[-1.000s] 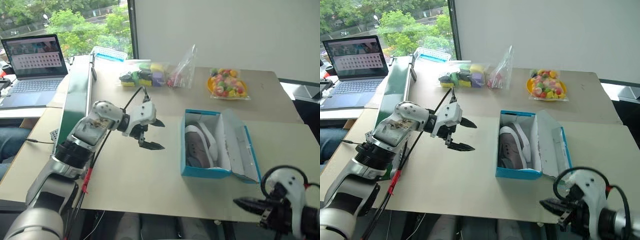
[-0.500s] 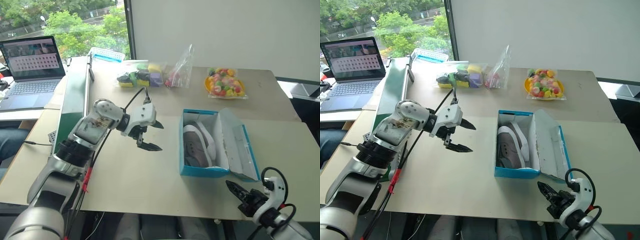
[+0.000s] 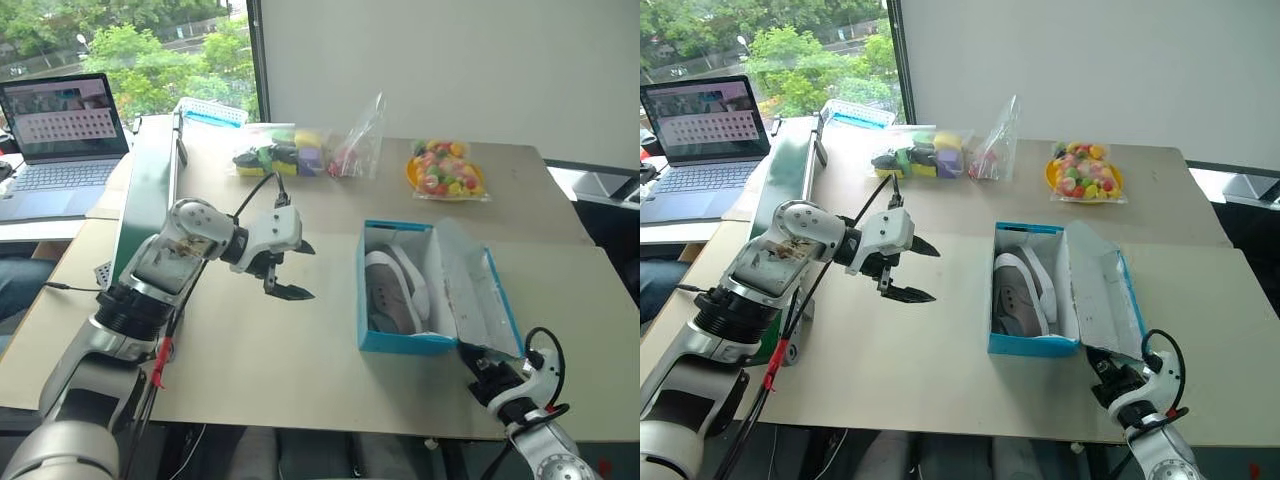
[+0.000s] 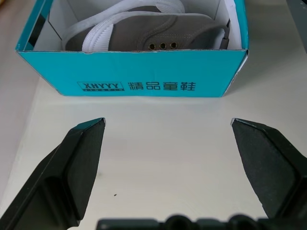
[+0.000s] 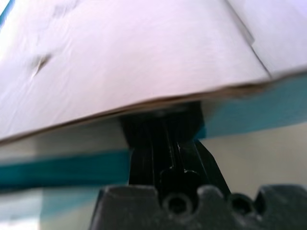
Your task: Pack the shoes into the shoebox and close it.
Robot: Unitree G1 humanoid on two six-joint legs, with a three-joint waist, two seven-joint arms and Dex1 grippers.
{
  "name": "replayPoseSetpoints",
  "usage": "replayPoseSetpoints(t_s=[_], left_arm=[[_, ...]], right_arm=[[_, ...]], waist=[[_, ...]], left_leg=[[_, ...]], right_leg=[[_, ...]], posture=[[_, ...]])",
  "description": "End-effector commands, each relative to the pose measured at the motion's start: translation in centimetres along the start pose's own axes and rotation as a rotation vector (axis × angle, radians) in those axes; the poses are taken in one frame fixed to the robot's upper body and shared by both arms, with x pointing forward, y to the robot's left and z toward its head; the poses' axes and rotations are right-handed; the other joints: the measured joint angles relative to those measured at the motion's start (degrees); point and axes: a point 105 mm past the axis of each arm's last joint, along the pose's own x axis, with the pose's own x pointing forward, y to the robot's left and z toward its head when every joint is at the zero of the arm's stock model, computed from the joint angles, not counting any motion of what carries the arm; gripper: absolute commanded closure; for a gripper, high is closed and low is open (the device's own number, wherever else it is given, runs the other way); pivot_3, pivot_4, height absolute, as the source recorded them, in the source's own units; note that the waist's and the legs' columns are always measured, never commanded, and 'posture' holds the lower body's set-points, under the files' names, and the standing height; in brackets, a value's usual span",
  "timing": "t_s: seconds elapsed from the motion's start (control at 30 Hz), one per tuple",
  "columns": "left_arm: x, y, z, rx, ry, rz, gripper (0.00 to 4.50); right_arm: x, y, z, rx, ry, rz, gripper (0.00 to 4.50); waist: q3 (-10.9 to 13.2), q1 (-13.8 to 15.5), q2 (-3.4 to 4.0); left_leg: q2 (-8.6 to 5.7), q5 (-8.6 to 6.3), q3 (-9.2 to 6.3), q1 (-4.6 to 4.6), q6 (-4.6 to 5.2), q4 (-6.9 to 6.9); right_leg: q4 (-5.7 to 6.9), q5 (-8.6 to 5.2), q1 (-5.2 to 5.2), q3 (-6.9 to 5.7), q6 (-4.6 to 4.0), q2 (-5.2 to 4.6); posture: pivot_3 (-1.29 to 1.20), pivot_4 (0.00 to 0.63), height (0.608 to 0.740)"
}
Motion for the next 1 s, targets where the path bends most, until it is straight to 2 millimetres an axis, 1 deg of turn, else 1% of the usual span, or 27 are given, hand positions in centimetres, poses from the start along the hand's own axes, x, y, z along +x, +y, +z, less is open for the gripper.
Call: replayPoseSetpoints(t_s=[0.03,0.1,0.17,0.2,0.27,0.3,0.33,0.37,0.43,0.47,0.5,0.53,0.6,0.67,0.73,0.77,0.83,0.93,0.97,1.0], left_arm=[[-0.8,-0.9,0.3,0.049,0.022,-0.033,0.00],[-1.1,-1.2,0.2,0.055,0.033,-0.047,0.00],[-1.4,-0.7,0.0,0.051,0.050,-0.026,0.00],[-1.5,-0.6,-0.1,0.050,0.055,-0.021,0.00],[-1.6,-0.6,-0.1,0.052,0.059,-0.022,0.00],[-1.6,-0.6,-0.2,0.051,0.060,-0.025,0.00],[-1.6,-0.8,-0.2,0.051,0.063,-0.033,0.00],[-1.6,-0.9,-0.3,0.051,0.065,-0.038,0.00],[-1.5,-1.3,-0.3,0.050,0.067,-0.056,0.00],[-1.5,-1.4,-0.3,0.050,0.067,-0.061,0.00],[-1.5,-1.5,-0.4,0.049,0.068,-0.064,0.00],[-1.6,-1.5,-0.4,0.049,0.070,-0.062,0.00],[-1.9,-1.3,-0.5,0.042,0.079,-0.053,0.00],[-2.6,-1.6,-0.6,0.035,0.089,-0.070,0.00],[-3.5,-2.0,-0.9,0.033,0.101,-0.084,0.00],[-3.9,-1.9,-1.0,0.031,0.111,-0.076,0.00],[-4.3,-1.7,-1.2,0.027,0.125,-0.053,0.00],[-4.5,-1.6,-1.3,0.022,0.128,-0.038,0.00],[-4.6,-1.6,-1.2,0.022,0.127,-0.034,0.00],[-4.6,-1.7,-1.2,0.020,0.125,-0.031,0.00]], right_arm=[[-1.6,-1.5,2.5,0.060,-0.186,0.019,4.48],[-1.5,-0.1,4.1,0.065,-0.253,0.093,4.48],[-1.9,1.8,7.0,0.083,-0.355,0.196,4.48],[-2.1,2.4,7.9,0.091,-0.385,0.230,4.48],[-2.5,4.0,9.0,0.085,-0.405,0.302,4.48],[-2.6,4.8,9.4,0.070,-0.406,0.333,4.48],[-2.7,6.2,10.2,0.047,-0.411,0.382,4.48],[-2.8,7.1,10.6,0.033,-0.414,0.412,4.48],[-2.5,10.7,11.2,-0.058,-0.377,0.516,4.48],[-2.4,12.5,11.1,-0.085,-0.350,0.573,4.48],[-2.4,13.7,11.0,-0.100,-0.332,0.609,4.48],[-2.3,15.3,10.5,-0.117,-0.290,0.668,4.48],[-2.3,18.4,8.7,-0.183,-0.165,0.778,4.48],[-2.6,21.3,6.2,-0.337,-0.022,0.887,4.48],[-2.8,23.1,4.6,-0.415,0.077,0.962,4.48],[-2.5,23.7,4.0,-0.457,0.115,0.975,4.48],[-1.5,24.0,3.4,-0.534,0.157,0.968,4.48],[0.1,23.9,3.1,-0.607,0.188,0.936,4.48],[0.8,23.8,3.0,-0.630,0.202,0.921,4.48],[2.1,23.6,2.8,-0.672,0.224,0.880,4.48]], waist=[[0.0,0.4,-0.02],[0.1,0.6,0.24],[0.1,0.9,0.65],[0.1,0.9,0.89],[0.0,0.7,1.32],[0.0,0.6,1.39],[0.0,0.4,1.42],[0.0,0.2,1.43],[0.0,-0.2,1.45],[0.0,-0.5,1.46],[0.0,-0.7,1.46],[0.0,-0.8,1.46],[0.0,-0.8,1.47],[0.0,-0.8,1.47],[0.0,-0.9,1.46],[0.0,-0.8,1.46],[0.0,-0.6,1.45],[0.1,0.0,1.41],[0.1,0.2,1.40],[0.1,0.1,1.40]], left_leg=[[0.01,0.00,0.01,0.04,0.00,0.02],[0.00,0.00,0.02,0.06,-0.01,0.00],[-0.02,0.00,0.02,0.05,0.00,-0.04],[-0.02,0.00,0.02,-0.02,0.00,-0.04],[-0.02,0.01,0.05,-0.15,0.01,-0.06],[-0.02,0.01,0.06,-0.14,0.01,-0.08],[-0.02,0.01,0.07,-0.13,0.01,-0.12],[0.00,0.01,0.06,-0.12,0.01,-0.16],[0.00,0.01,0.05,-0.13,0.01,-0.21],[-0.01,0.01,0.05,-0.14,0.01,-0.20],[-0.01,0.01,0.06,-0.15,0.01,-0.19],[-0.01,0.01,0.08,-0.15,0.01,-0.19],[0.00,0.01,0.06,-0.14,0.01,-0.19],[-0.01,0.01,0.04,-0.14,0.02,-0.20],[-0.01,0.01,0.06,-0.19,0.02,-0.18],[-0.01,0.01,0.05,-0.22,0.02,-0.19],[-0.02,0.01,0.04,-0.23,0.02,-0.15],[-0.03,0.01,0.00,-0.26,0.02,-0.09],[-0.04,0.01,-0.01,-0.27,0.02,-0.09],[-0.04,0.01,-0.01,-0.29,0.02,-0.10]], right_leg=[[-0.04,-0.06,0.11,0.00,0.10,0.00],[-0.04,-0.04,0.13,0.02,0.06,-0.02],[0.05,0.11,0.06,0.04,-0.22,-0.02],[0.12,0.11,-0.06,0.04,-0.24,-0.02],[0.21,0.11,-0.28,0.11,-0.25,0.00],[0.24,0.11,-0.30,0.12,-0.25,0.02],[0.25,0.10,-0.32,0.14,-0.27,0.03],[0.27,0.08,-0.33,0.14,-0.29,0.05],[0.30,0.06,-0.39,0.14,-0.31,0.07],[0.30,0.05,-0.39,0.14,-0.31,0.06],[0.30,0.05,-0.40,0.15,-0.31,0.06],[0.30,0.05,-0.40,0.17,-0.31,0.06],[0.31,0.05,-0.40,0.16,-0.31,0.07],[0.33,0.05,-0.41,0.16,-0.32,0.08],[0.32,0.04,-0.46,0.16,-0.31,0.08],[0.29,0.04,-0.48,0.16,-0.31,0.08],[0.28,0.04,-0.47,0.15,-0.30,0.07],[0.27,0.01,-0.45,0.08,-0.26,0.06],[0.26,0.01,-0.44,0.07,-0.25,0.06],[0.23,0.01,-0.45,0.07,-0.26,0.06]], posture=[[0.00,0.150,0.740],[0.00,0.150,0.740],[0.00,0.150,0.740],[0.00,0.150,0.740],[0.00,0.150,0.740],[0.00,0.150,0.740],[0.00,0.150,0.740],[0.00,0.150,0.740],[0.00,0.150,0.740],[0.00,0.150,0.740],[0.00,0.150,0.740],[0.00,0.150,0.740],[0.00,0.150,0.740],[0.00,0.150,0.740],[0.00,0.150,0.740],[0.00,0.150,0.740],[0.00,0.150,0.740],[0.00,0.150,0.740],[0.00,0.150,0.740],[0.00,0.150,0.740]])
